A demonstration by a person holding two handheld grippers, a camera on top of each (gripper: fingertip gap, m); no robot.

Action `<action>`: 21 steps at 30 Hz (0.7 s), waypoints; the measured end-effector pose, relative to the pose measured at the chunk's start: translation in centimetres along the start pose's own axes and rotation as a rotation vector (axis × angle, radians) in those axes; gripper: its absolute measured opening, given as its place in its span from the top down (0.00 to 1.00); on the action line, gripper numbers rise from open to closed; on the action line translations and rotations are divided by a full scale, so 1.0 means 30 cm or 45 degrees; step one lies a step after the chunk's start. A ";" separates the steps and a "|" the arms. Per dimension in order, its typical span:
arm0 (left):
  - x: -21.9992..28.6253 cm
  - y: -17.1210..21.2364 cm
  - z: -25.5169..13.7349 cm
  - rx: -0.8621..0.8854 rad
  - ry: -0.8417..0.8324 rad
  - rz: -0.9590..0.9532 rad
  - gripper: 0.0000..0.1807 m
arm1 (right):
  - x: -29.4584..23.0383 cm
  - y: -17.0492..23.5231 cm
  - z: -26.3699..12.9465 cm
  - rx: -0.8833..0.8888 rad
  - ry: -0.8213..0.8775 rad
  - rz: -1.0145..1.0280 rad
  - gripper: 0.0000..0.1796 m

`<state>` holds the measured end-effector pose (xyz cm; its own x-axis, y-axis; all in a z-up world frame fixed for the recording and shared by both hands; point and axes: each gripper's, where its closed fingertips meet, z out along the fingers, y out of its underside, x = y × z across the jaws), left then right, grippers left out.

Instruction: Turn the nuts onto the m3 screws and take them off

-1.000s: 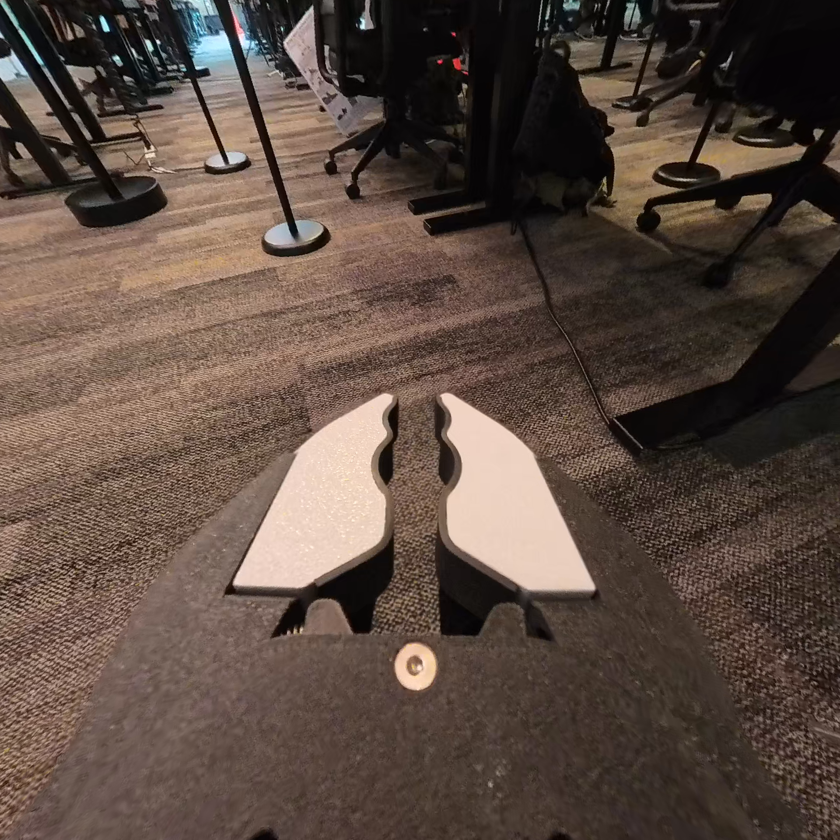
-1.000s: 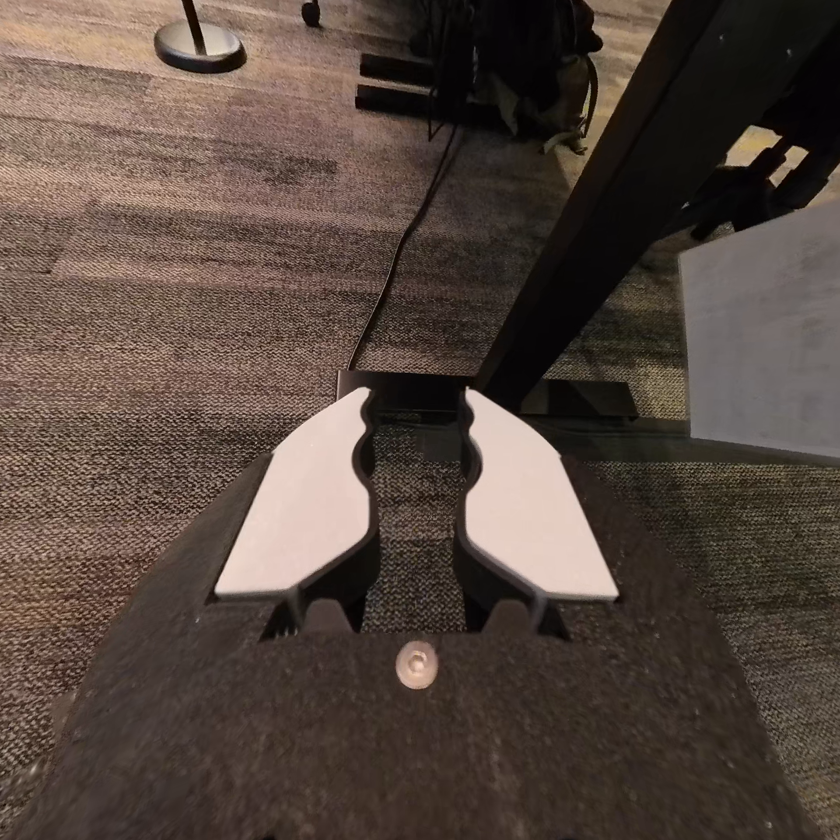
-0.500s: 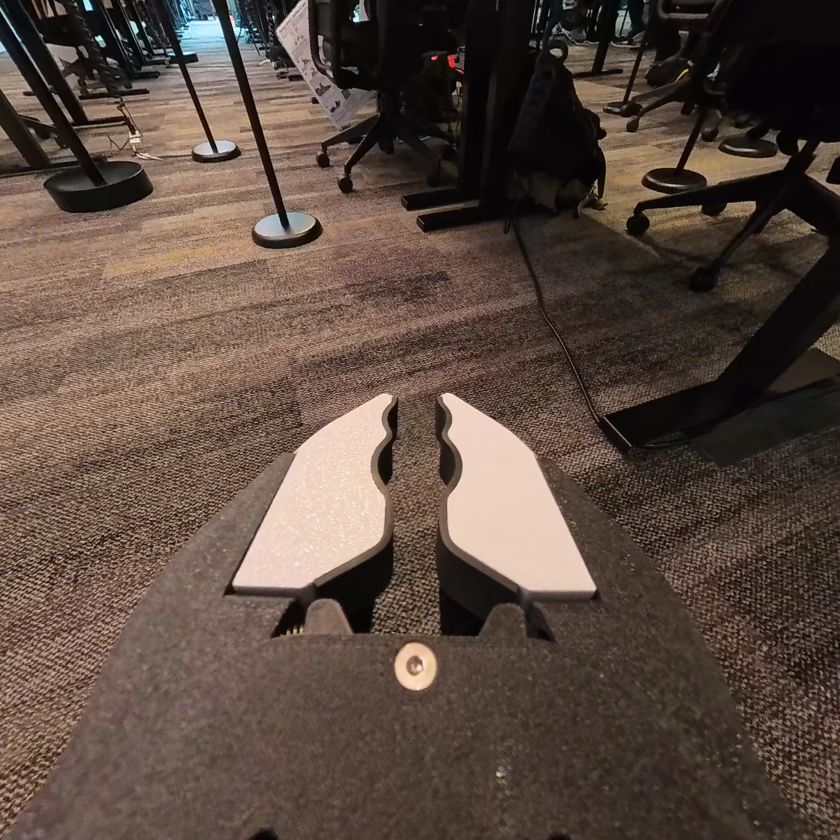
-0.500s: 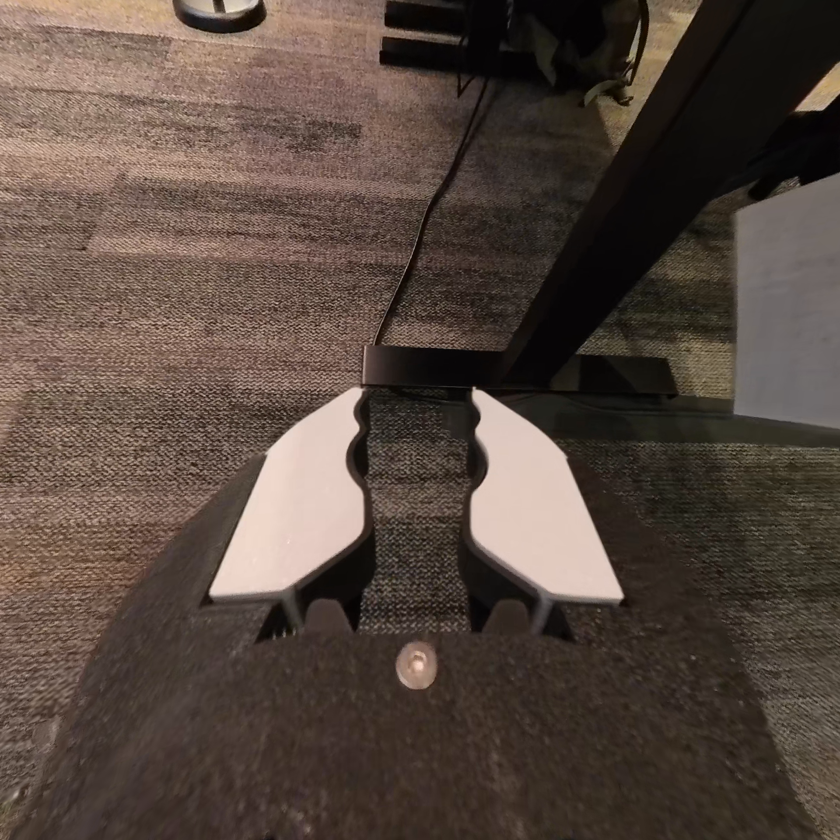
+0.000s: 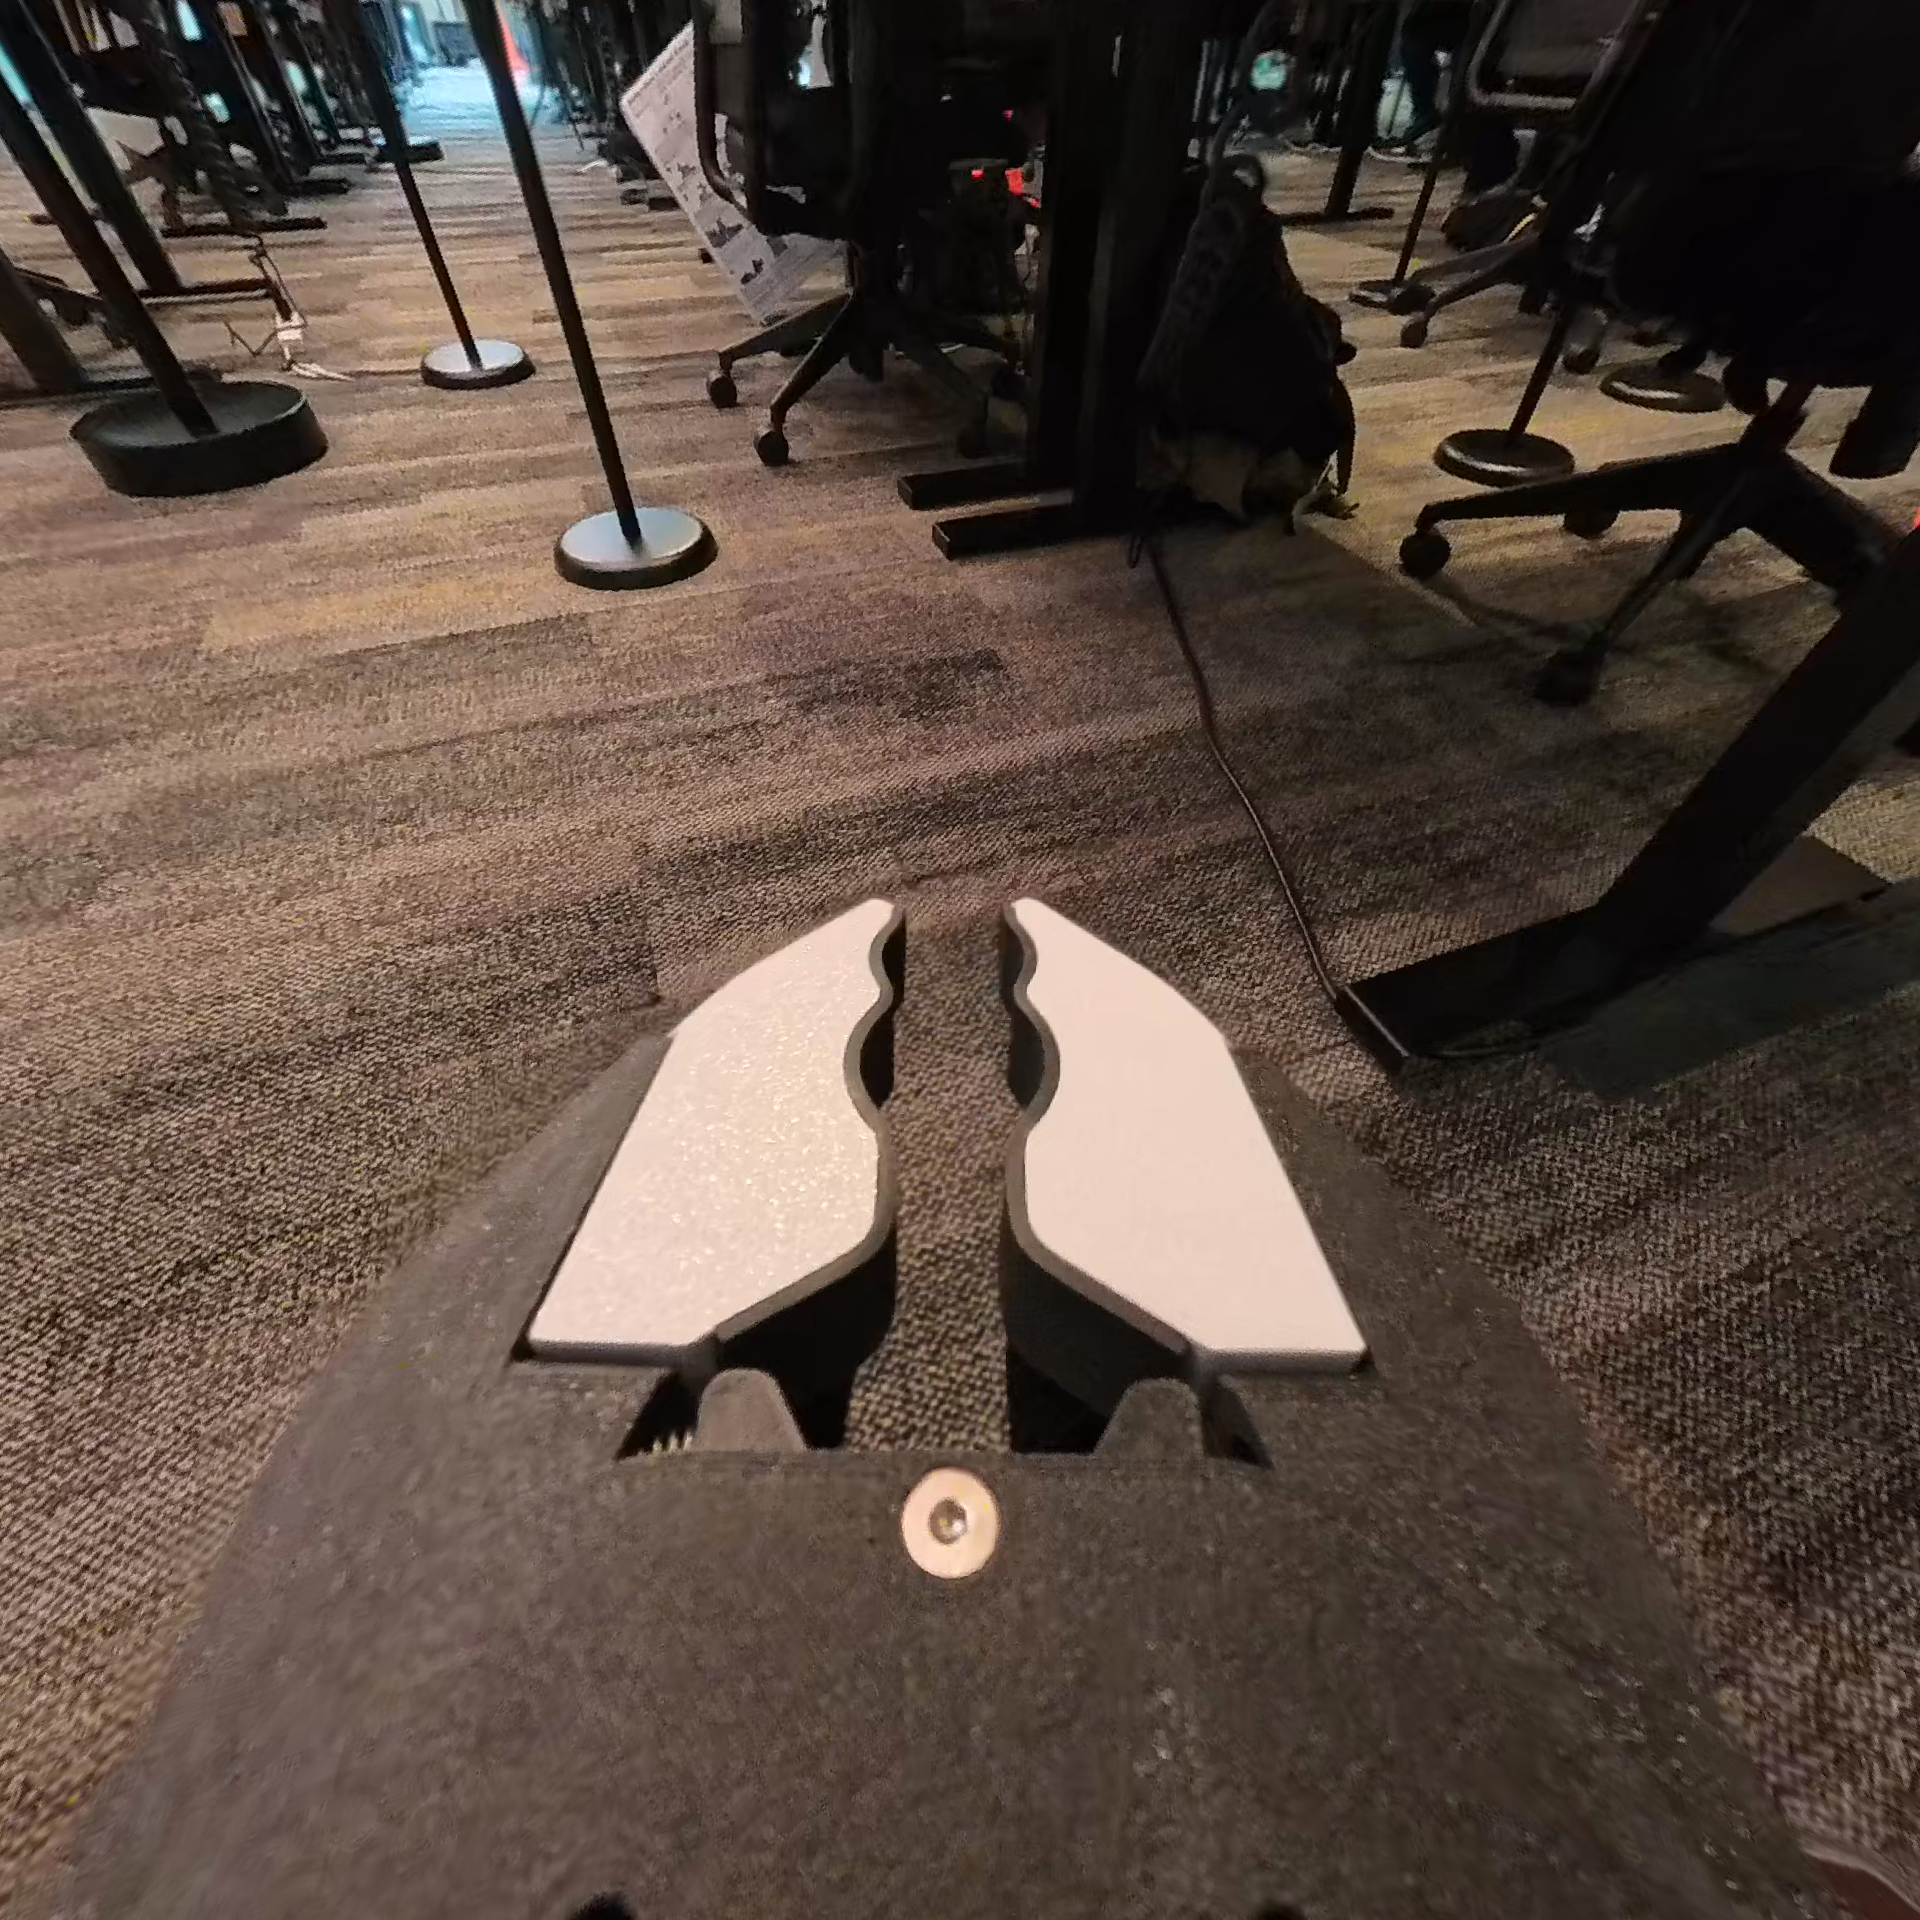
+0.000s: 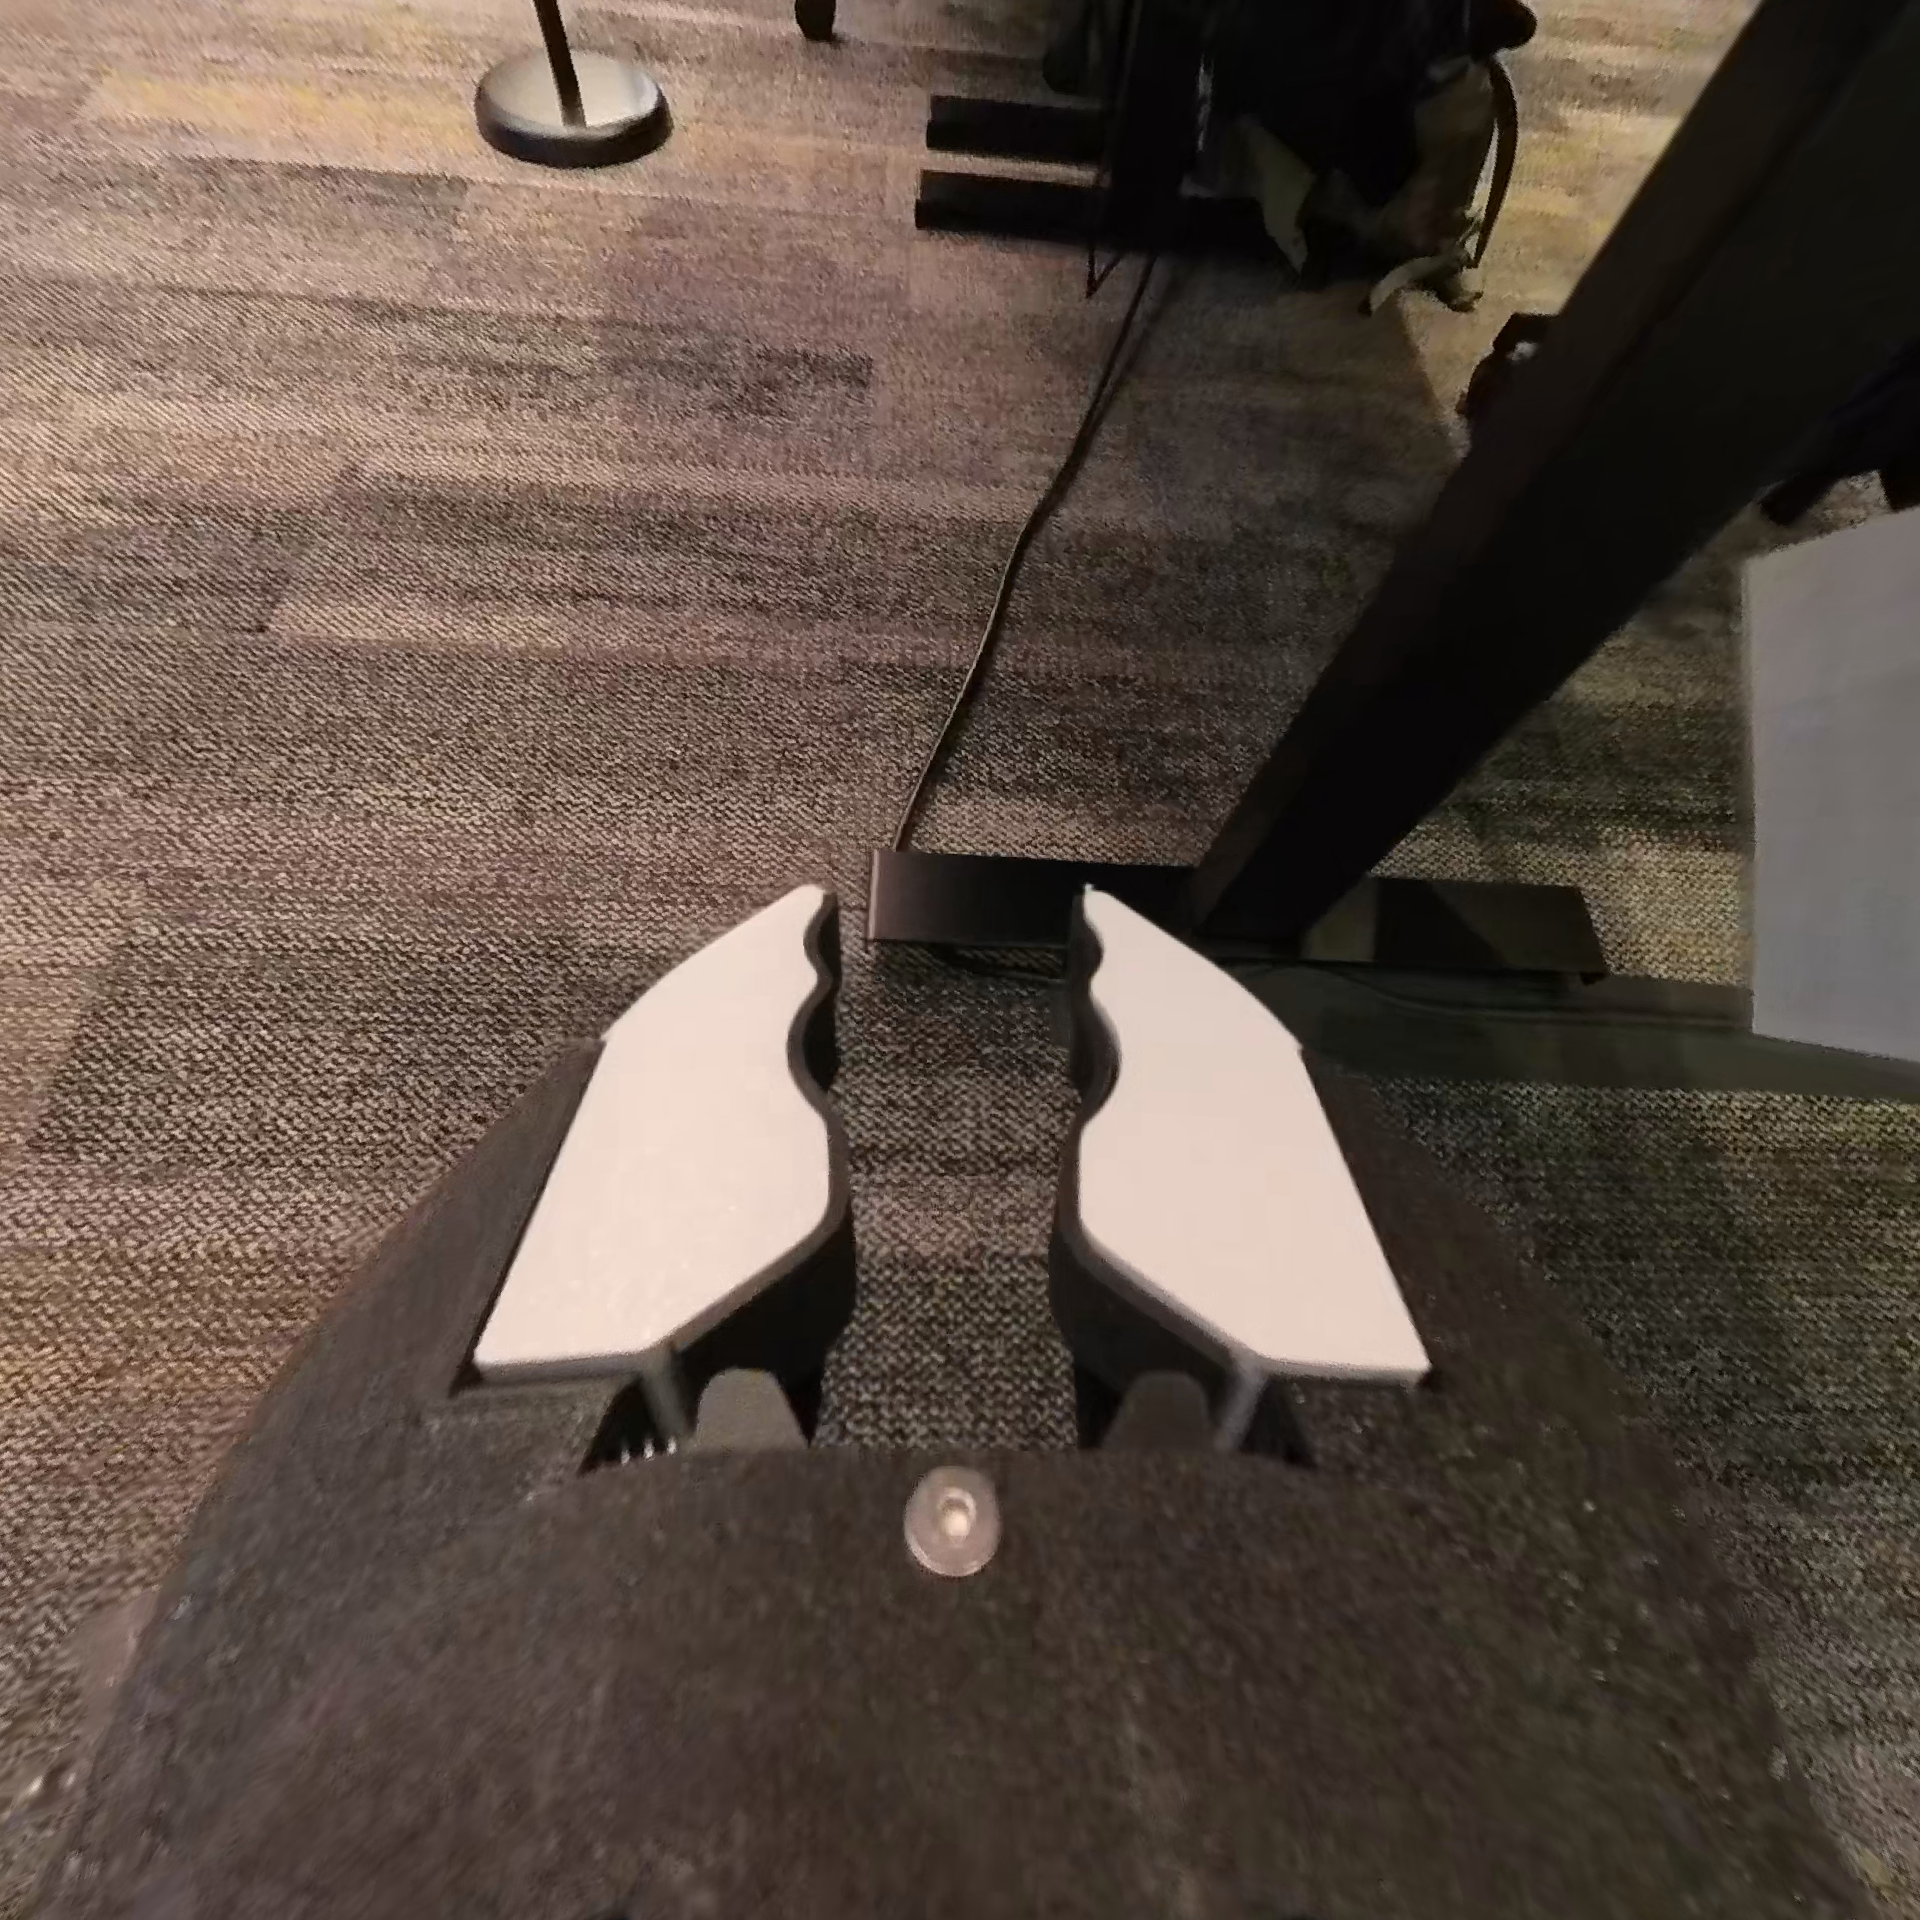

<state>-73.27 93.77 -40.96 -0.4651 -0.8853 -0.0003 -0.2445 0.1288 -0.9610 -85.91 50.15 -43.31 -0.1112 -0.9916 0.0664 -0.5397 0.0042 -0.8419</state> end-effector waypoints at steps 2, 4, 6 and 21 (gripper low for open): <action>0.030 -0.011 0.023 0.006 0.014 0.010 0.91 | -0.017 -0.022 0.017 0.023 -0.015 0.015 0.77; 0.071 -0.025 0.054 0.014 0.054 -0.023 0.91 | -0.041 -0.053 0.036 0.057 -0.038 0.042 0.77; 0.106 -0.040 0.088 0.010 0.074 -0.033 0.90 | -0.054 -0.086 0.055 0.093 -0.024 0.037 0.76; 0.344 -0.037 0.411 -0.091 -0.071 0.053 0.92 | -0.270 -0.158 0.291 0.160 0.101 0.001 0.73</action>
<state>-67.32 78.98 -43.32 -0.4287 -0.9016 -0.0575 -0.2865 0.1960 -0.9378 -75.15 57.02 -44.53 -0.1796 -0.9783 0.1034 -0.4310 -0.0162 -0.9022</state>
